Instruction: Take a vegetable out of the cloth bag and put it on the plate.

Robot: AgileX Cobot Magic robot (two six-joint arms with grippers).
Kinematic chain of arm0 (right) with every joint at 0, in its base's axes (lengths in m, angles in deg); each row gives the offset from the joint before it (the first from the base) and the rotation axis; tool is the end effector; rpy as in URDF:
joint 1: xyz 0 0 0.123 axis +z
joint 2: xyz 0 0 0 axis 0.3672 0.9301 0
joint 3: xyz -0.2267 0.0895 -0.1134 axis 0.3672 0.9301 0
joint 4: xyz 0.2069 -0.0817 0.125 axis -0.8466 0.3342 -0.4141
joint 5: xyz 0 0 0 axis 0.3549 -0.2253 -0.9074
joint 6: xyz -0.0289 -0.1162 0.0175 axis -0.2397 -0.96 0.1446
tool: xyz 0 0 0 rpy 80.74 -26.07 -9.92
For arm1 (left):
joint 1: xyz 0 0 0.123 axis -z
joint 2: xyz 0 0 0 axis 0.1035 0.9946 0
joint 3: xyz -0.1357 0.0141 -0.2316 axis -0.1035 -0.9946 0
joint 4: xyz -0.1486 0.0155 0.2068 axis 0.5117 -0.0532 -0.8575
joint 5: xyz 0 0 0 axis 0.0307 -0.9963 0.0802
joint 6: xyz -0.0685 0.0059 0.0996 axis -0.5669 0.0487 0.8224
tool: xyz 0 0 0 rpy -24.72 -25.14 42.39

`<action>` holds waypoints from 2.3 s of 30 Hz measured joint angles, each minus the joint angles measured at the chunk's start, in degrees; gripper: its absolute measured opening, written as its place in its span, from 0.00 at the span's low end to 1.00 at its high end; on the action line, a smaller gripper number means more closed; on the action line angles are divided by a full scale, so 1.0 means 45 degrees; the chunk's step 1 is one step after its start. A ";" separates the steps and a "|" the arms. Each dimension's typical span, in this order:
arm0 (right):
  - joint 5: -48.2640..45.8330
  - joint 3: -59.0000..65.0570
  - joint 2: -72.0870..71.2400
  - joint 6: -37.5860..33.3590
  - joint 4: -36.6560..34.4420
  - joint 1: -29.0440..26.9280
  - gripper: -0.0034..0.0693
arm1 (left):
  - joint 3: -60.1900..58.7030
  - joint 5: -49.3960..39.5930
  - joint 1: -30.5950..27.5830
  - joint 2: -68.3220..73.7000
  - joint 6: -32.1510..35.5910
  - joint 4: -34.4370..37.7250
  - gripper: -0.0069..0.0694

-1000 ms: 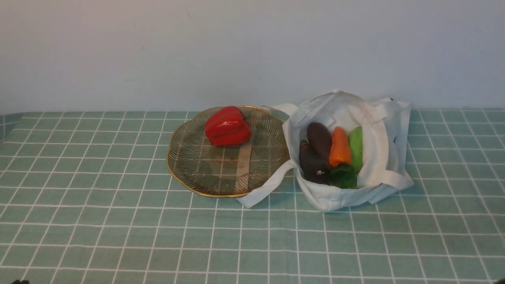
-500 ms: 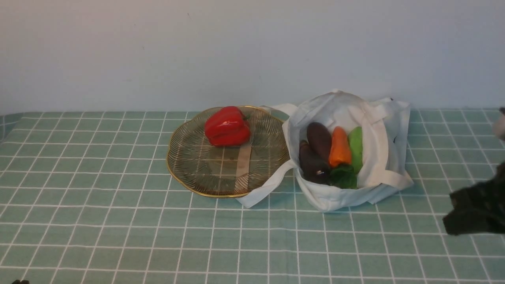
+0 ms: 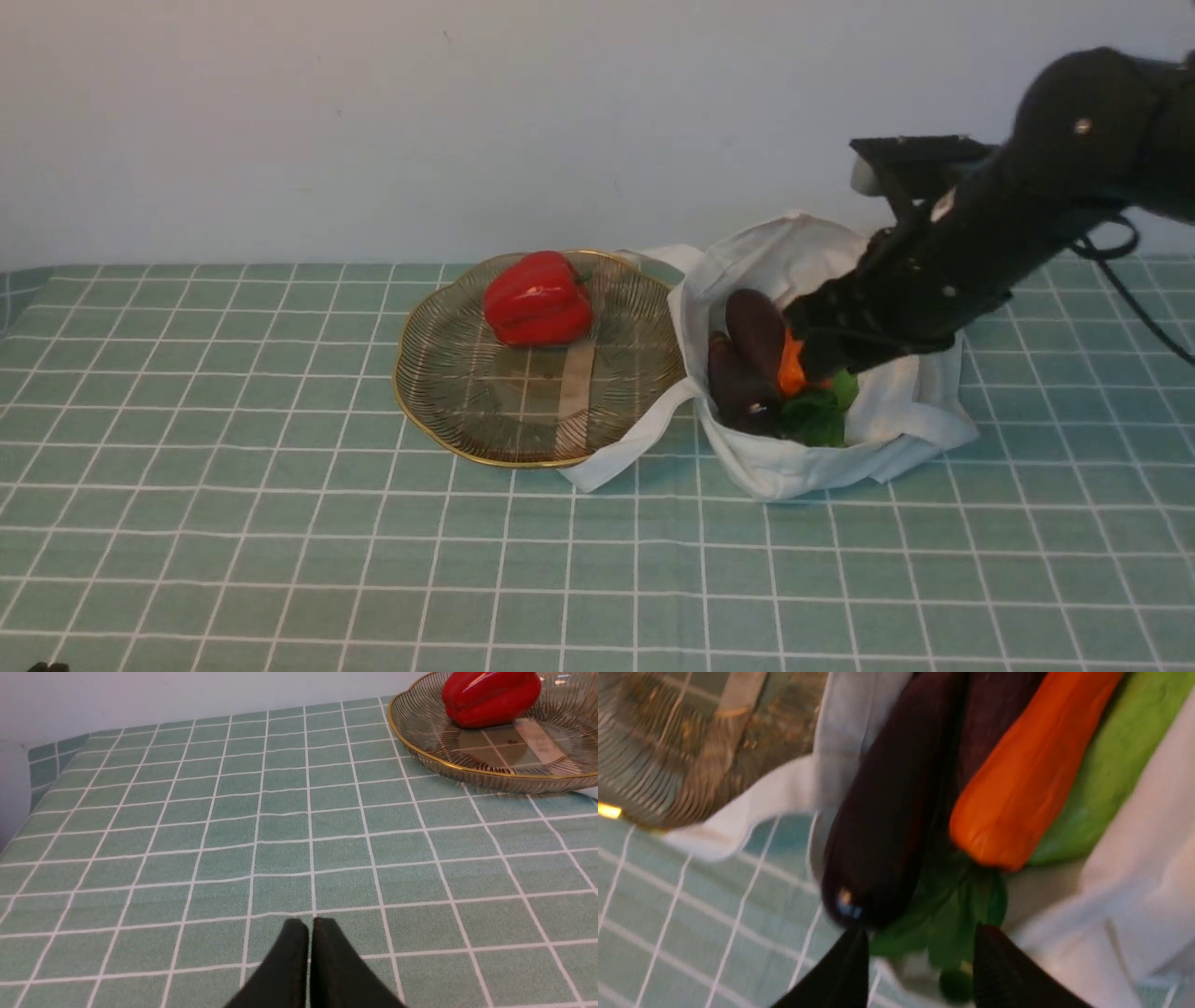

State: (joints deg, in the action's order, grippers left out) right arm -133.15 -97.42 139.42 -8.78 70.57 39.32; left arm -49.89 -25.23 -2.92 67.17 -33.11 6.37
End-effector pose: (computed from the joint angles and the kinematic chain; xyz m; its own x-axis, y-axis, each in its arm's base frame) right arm 0.3740 0.1461 0.2004 -0.9131 -0.2375 -0.3313 -0.3172 0.9244 0.2119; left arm 0.1010 -0.0033 0.1612 -0.2988 0.0666 -0.9520 0.0521 0.9972 0.0534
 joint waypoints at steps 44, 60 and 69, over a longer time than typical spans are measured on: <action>0.0480 -0.4818 0.3319 -0.0200 -0.1526 0.2243 0.55 | 0.0000 0.0000 0.0000 0.0000 0.0000 0.0000 0.08; 0.3504 -0.4818 0.4769 0.0369 -0.0544 0.2932 0.89 | 0.0000 0.0000 0.0000 0.0000 0.0000 0.0000 0.08; -0.0576 -0.6746 0.2454 -0.0468 0.0547 0.2561 0.95 | 0.0000 0.0000 0.0000 0.0000 0.0000 0.0000 0.08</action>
State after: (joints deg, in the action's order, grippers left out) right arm -135.75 -127.78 150.46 -10.89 73.03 50.85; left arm -49.89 -25.23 -2.92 67.17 -33.11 6.37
